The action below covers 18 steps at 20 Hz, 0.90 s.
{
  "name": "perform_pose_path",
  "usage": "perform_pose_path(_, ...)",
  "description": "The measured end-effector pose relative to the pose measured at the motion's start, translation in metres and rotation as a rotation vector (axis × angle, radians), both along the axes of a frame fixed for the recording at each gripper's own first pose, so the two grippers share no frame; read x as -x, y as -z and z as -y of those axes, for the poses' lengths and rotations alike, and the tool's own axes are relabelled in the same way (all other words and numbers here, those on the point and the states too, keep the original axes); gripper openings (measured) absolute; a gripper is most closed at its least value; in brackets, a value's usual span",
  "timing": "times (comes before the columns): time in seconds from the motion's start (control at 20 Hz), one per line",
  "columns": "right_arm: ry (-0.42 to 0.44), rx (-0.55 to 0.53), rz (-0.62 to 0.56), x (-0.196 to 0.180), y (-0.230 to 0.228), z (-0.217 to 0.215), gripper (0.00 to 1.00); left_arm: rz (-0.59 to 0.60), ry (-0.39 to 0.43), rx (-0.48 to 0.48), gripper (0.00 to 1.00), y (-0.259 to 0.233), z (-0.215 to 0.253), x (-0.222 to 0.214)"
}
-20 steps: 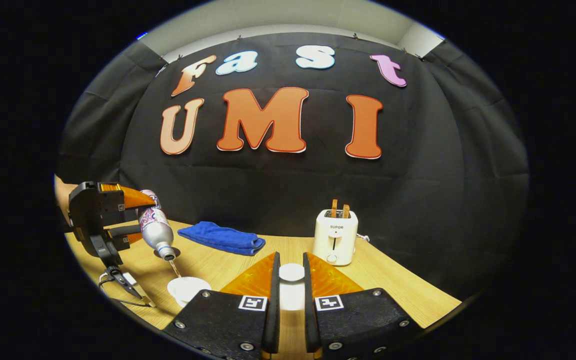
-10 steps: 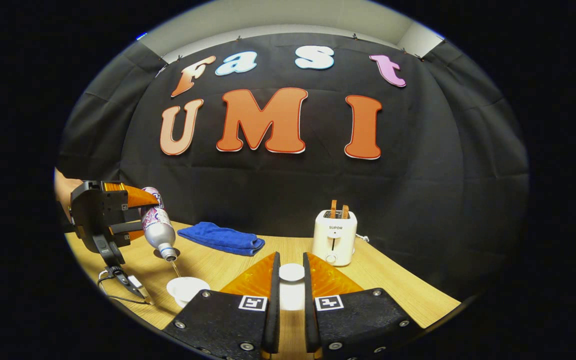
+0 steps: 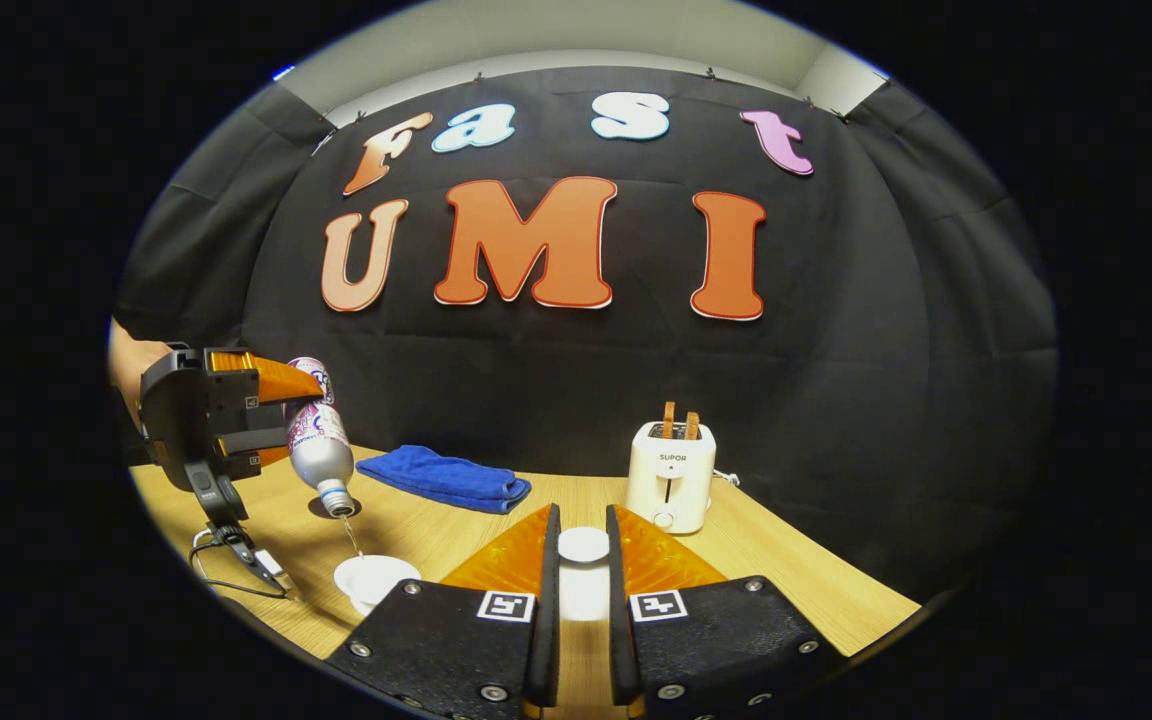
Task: Open the teacup lid with one hand, grasp the water bottle and pour water into the teacup with the other hand; after pouring, place the water bottle on the coaster and then close the teacup lid.
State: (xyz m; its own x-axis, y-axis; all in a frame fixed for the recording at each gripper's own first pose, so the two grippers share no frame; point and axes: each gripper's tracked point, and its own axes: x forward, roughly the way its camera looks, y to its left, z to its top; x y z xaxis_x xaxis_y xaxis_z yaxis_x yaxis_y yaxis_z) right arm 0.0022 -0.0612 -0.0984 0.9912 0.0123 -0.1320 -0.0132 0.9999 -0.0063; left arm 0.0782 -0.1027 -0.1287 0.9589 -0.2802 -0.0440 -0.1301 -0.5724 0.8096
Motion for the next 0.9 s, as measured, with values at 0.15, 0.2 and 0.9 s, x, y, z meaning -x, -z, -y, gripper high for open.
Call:
perform_pose_path(0.15,-0.001,0.003,0.004,0.0,-0.001,-0.001,0.21,0.02,0.01,-0.015,0.84,-0.007,0.001,-0.001)
perform_pose_path(0.2,-0.001,0.002,0.003,0.0,-0.001,-0.001,0.21,0.024,0.015,-0.019,0.82,-0.01,0.003,-0.002)
perform_pose_path(0.9,-0.019,0.007,-0.006,-0.001,0.002,-0.012,0.2,0.051,0.052,-0.037,0.84,-0.003,0.008,0.005)
